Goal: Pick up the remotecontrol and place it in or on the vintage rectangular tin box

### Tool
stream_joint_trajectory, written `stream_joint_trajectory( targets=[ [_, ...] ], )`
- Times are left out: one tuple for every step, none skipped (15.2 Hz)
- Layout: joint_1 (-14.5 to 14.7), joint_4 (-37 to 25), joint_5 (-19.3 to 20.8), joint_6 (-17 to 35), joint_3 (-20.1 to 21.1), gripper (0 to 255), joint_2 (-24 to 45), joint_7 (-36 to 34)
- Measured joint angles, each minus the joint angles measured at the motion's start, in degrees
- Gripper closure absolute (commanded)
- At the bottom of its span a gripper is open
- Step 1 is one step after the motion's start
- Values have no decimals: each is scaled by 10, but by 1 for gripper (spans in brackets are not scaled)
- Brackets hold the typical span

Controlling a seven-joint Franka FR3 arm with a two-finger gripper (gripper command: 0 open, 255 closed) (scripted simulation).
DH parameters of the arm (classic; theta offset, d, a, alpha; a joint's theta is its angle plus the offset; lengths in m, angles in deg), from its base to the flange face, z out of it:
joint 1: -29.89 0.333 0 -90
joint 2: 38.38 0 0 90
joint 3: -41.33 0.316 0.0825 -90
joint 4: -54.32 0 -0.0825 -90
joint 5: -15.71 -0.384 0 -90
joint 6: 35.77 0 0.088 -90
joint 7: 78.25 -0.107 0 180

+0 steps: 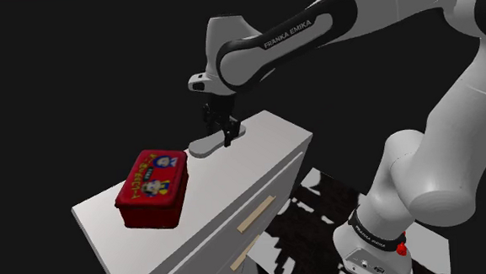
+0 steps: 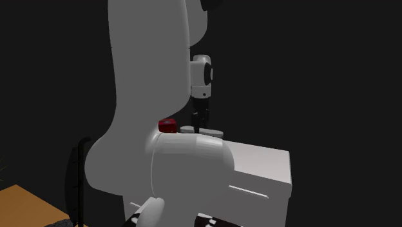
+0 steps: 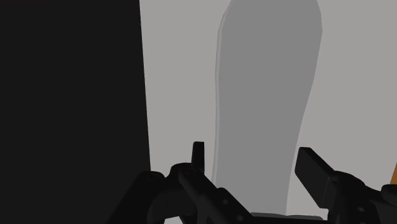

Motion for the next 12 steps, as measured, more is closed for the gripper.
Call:
stream_joint_trajectory(
  targets=[
    [0, -4, 0, -8, 0, 255, -4, -1],
    [0, -8, 1, -17, 1, 255, -9, -2],
    [0, -12, 1, -24, 0, 255, -12, -2],
    [0, -17, 2, -32, 0, 255, -16, -2],
    [0, -22, 2, -41, 1, 255, -19, -3],
    [0, -25, 3, -48, 1, 255, -23, -3],
    [0, -29, 3, -55, 1, 255, -26, -3],
    [0, -35, 3, -63, 1, 255, -28, -3],
    [0, -40, 4, -71, 1, 255, -31, -3],
    [0, -45, 4, -78, 1, 255, -34, -4],
    [1, -51, 4, -86, 2, 255, -34, -6],
    [0, -58, 4, -94, 1, 255, -36, -5]
  ],
)
